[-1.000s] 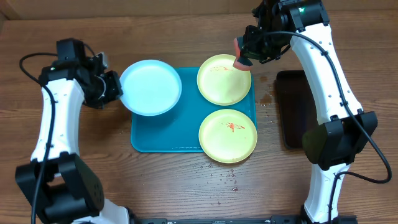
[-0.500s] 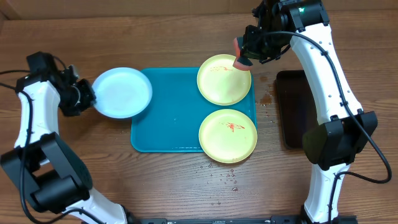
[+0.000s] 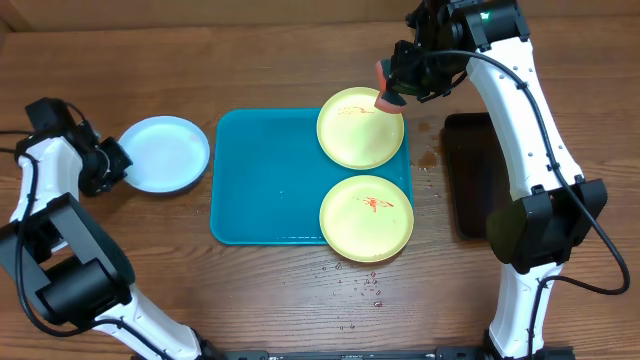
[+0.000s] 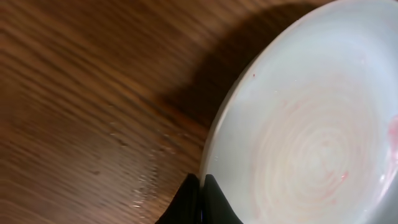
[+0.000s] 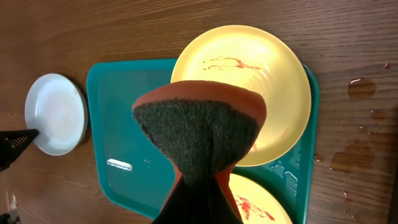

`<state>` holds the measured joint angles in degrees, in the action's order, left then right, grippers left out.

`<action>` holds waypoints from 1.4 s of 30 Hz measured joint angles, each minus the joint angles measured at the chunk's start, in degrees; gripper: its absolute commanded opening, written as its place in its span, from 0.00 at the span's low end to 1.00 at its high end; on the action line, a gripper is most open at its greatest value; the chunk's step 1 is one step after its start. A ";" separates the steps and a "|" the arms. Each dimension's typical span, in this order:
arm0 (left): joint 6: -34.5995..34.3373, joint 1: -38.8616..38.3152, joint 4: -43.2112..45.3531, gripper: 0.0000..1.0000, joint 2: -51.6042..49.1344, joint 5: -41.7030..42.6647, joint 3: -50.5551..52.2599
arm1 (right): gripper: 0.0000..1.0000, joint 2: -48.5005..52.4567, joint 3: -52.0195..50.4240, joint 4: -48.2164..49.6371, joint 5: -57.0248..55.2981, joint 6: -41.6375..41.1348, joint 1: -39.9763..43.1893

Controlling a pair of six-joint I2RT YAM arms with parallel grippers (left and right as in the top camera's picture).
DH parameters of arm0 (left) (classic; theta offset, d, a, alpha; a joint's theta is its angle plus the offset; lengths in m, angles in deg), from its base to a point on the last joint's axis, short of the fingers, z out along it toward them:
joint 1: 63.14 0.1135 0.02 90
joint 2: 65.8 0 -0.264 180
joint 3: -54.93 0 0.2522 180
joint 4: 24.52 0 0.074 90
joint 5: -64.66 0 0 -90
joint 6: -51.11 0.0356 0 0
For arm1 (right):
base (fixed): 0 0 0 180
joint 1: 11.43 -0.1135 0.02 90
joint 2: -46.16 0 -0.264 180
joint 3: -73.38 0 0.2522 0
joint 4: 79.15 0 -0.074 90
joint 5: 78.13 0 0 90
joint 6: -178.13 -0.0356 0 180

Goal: Clean dirty plates on tray and stack at the side
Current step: 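Lift white plate with left gripper and place it left of tray, then grip top yellow plate rim with left gripper and drag it left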

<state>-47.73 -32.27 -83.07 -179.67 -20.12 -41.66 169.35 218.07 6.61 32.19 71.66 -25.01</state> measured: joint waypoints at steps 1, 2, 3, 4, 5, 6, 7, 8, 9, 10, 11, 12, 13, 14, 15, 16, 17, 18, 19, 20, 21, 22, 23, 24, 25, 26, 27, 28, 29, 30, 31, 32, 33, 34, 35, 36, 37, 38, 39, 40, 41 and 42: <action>0.00 0.33 -0.24 0.04 -0.07 -0.66 0.00 | 0.04 0.00 0.00 -0.02 0.00 0.00 0.00; 0.00 0.55 -0.70 0.04 -0.11 -1.49 0.00 | 0.04 0.00 0.00 0.00 0.02 0.00 0.00; 0.00 0.79 -1.05 0.15 -0.11 -2.27 -0.02 | 0.04 0.00 0.00 -0.02 0.02 -0.02 0.00; 0.00 1.05 -1.16 0.25 -0.11 -3.19 0.00 | 0.04 0.00 0.00 0.00 0.02 -0.04 0.00; -0.24 1.05 -1.22 0.33 -0.11 -4.07 0.00 | 0.04 0.00 0.00 -0.02 0.02 -0.02 0.00; 0.00 1.03 -1.20 0.36 -0.11 -4.44 0.00 | 0.04 0.00 0.00 -0.02 0.02 0.00 -0.02; -0.33 0.98 -1.25 0.38 -0.11 -4.76 0.00 | 0.04 0.00 0.00 -0.04 0.02 -0.02 0.00; -0.15 0.74 -1.36 0.39 -0.11 -5.05 -0.02 | 0.04 0.00 0.00 -0.02 0.02 -0.02 0.00; -0.13 0.59 -1.90 0.39 -0.11 -5.29 -0.02 | 0.04 0.00 0.00 -0.02 0.02 0.02 0.00; -0.13 0.37 -2.82 0.38 -0.11 -5.49 -0.09 | 0.04 0.00 0.00 0.00 0.02 -0.02 0.00; -0.11 0.15 -4.02 0.36 -0.11 -5.55 -0.31 | 0.04 0.00 0.00 -0.02 0.00 0.00 0.00; 0.04 -0.22 -5.62 0.36 -0.15 -5.55 -0.76 | 0.04 0.00 0.00 0.02 0.00 0.00 -0.02; 0.28 -0.70 -7.32 0.36 -0.20 -5.49 -1.62 | 0.04 0.00 0.00 0.07 0.00 0.00 0.00; 0.52 -1.31 -8.94 0.36 -0.22 -5.35 -2.84 | 0.04 0.00 0.00 0.15 0.00 0.00 0.00; 0.92 -2.10 -10.38 0.38 -0.24 -4.70 -4.46 | 0.04 0.00 0.00 0.22 0.02 -0.02 0.00; 1.70 -3.58 -11.47 0.40 -0.26 -3.04 -7.15 | 0.04 0.00 0.00 0.35 0.02 0.00 0.00; 2.14 -4.94 -11.74 0.41 -0.26 -1.40 -9.05 | 0.04 0.00 0.00 0.37 0.00 0.00 0.00; 2.62 -6.40 -11.61 0.43 -0.26 0.63 -10.67 | 0.04 0.00 0.00 0.44 0.00 0.00 0.00; 2.97 -8.07 -11.15 0.44 -0.24 2.71 -11.72 | 0.04 0.00 0.00 0.42 -0.07 0.00 -0.02; 3.08 -10.14 -10.40 0.45 -0.24 4.87 -12.50 | 0.04 0.00 0.00 0.42 -0.13 0.00 -0.02; 3.04 -12.55 -9.42 0.46 -0.24 6.95 -12.83 | 0.04 0.00 0.00 0.42 -0.22 0.00 -0.02; 2.82 -14.82 -8.68 0.47 -0.24 8.41 -12.85 | 0.04 0.00 0.00 0.37 -0.39 0.00 0.00; 2.51 -17.35 -8.11 0.48 -0.26 9.64 -12.81 | 0.04 0.00 0.00 0.33 -0.44 -0.02 0.00; 1.79 -20.31 -7.32 0.49 -0.26 10.67 -12.79 | 0.04 0.00 0.00 0.31 -0.57 -0.02 0.00; 1.25 -22.80 -6.58 0.50 -0.28 11.32 -12.79 | 0.04 0.00 0.00 0.33 -0.72 -0.02 0.00; 0.52 -26.40 -5.35 0.51 -0.28 12.09 -12.79 | 0.04 0.00 0.00 0.31 -0.85 -0.02 0.00; -0.02 -28.59 -4.72 0.52 -0.31 12.26 -12.79 | 0.04 0.00 0.00 0.31 -0.92 -0.02 0.00; -0.94 -32.26 -3.56 0.53 -0.44 12.35 -12.79 | 0.04 0.00 0.00 0.31 -1.03 -0.02 0.00; -1.95 -34.88 -2.86 0.53 -0.66 12.13 -12.79 | 0.04 0.00 0.00 0.31 -1.07 -0.02 -0.02; -3.21 -37.70 -2.29 0.53 -0.98 11.41 -12.79 | 0.04 0.00 0.00 0.28 -1.14 0.00 0.00; -4.63 -40.35 -1.81 0.53 -1.44 10.43 -12.79 | 0.04 0.00 0.00 0.31 -1.16 0.00 0.00; -6.25 -43.08 -1.31 0.53 -2.10 9.16 -12.79 | 0.04 0.00 0.00 0.28 -1.20 -0.02 0.00; -7.91 -45.29 -0.55 0.53 -2.86 7.93 -12.79 | 0.04 0.00 0.00 0.28 -1.22 -0.02 0.00; -9.33 -46.97 0.09 0.52 -3.74 6.95 -12.79 | 0.04 0.00 0.00 0.28 -1.25 0.00 0.00; -10.69 -48.39 0.57 0.52 -4.66 6.05 -12.79 | 0.04 0.00 0.00 0.24 -1.22 -0.02 -0.02; -12.11 -49.72 0.98 0.52 -5.86 5.11 -12.79 | 0.04 0.00 0.00 0.20 -1.25 0.00 0.00; -13.35 -50.73 1.31 0.50 -7.10 4.35 -12.79 | 0.04 0.00 0.00 0.00 -1.22 0.00 -0.02; -14.23 -51.43 1.66 0.48 -8.31 3.78 -12.79 | 0.04 0.00 0.00 -0.13 -1.22 0.00 0.00; -15.06 -52.00 1.99 0.47 -9.49 3.26 -12.79 | 0.04 0.00 0.00 -0.22 -1.25 0.00 0.00; -15.58 -52.33 2.32 0.46 -10.49 2.91 -12.79 | 0.04 0.00 0.00 -0.26 -1.27 -0.02 0.00; -16.20 -52.54 2.67 0.46 -11.37 2.67 -12.79 | 0.04 0.00 0.00 -0.39 -1.27 -0.02 0.00; -16.79 -52.54 2.99 0.45 -11.98 2.56 -12.76 | 0.04 0.00 0.00 -0.55 -1.25 0.00 0.00</action>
<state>-64.52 -84.82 -80.08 -191.64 -17.57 -54.42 169.35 218.07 6.06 30.94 71.66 -25.01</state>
